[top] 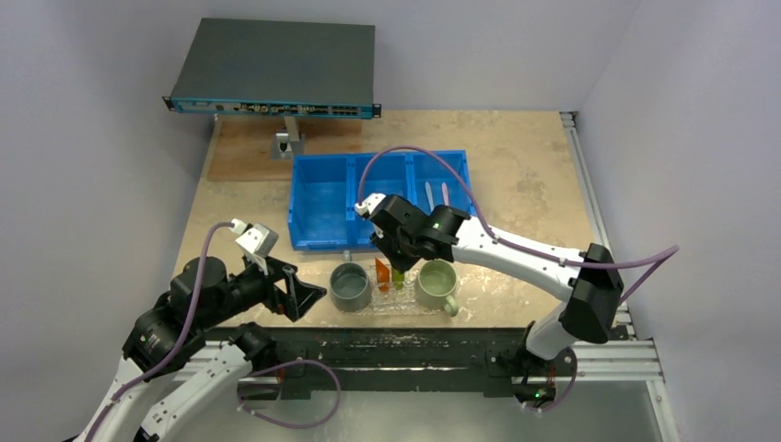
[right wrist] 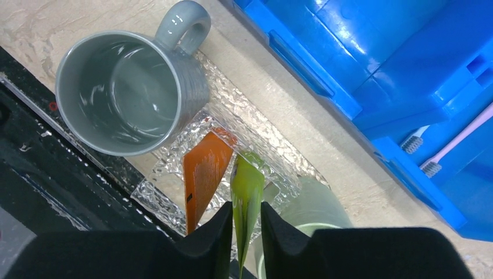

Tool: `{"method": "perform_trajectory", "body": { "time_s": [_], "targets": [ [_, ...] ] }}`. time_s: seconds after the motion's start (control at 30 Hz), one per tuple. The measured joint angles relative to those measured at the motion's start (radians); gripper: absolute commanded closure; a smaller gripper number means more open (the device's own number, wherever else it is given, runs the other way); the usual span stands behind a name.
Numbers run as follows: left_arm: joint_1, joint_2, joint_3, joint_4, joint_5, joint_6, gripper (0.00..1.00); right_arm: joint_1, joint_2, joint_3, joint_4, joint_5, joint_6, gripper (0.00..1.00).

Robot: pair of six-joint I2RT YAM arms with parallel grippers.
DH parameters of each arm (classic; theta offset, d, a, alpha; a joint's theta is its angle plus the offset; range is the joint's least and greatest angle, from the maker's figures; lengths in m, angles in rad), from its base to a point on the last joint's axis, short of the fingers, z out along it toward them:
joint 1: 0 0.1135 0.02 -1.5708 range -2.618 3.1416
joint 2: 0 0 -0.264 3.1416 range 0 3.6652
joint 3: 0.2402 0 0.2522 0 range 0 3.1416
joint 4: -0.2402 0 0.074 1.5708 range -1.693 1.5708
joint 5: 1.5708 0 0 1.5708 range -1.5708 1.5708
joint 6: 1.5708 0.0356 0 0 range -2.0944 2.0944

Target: Prepare toiletry sets of a toothbrush and toothpaste on the tray

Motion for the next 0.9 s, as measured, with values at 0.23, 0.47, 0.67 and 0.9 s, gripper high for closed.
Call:
{"method": "perform_trajectory", "body": {
  "time_s": [0.23, 0.47, 0.67, 0.9],
  "targets": [
    [0.0, 0.004, 0.0, 0.0, 0.0, 0.0, 0.0, 0.0, -0.037, 0.0, 0.002, 0.022, 0.004, 0.64],
    [0.0, 0.008, 0.0, 0.0, 0.0, 0.0, 0.0, -0.011, -0.097, 0.036, -0.002, 0.092, 0.006, 0.58],
    [0.0, 0.01, 0.0, 0.0, 0.0, 0.0, 0.0, -0.052, -0.148, 0.056, -0.002, 0.161, 0.006, 0.52],
    [0.0, 0.023, 0.0, 0.0, 0.0, 0.0, 0.0, -0.143, -0.178, 0.061, 0.039, 0.231, 0.002, 0.5]
  ]
}}
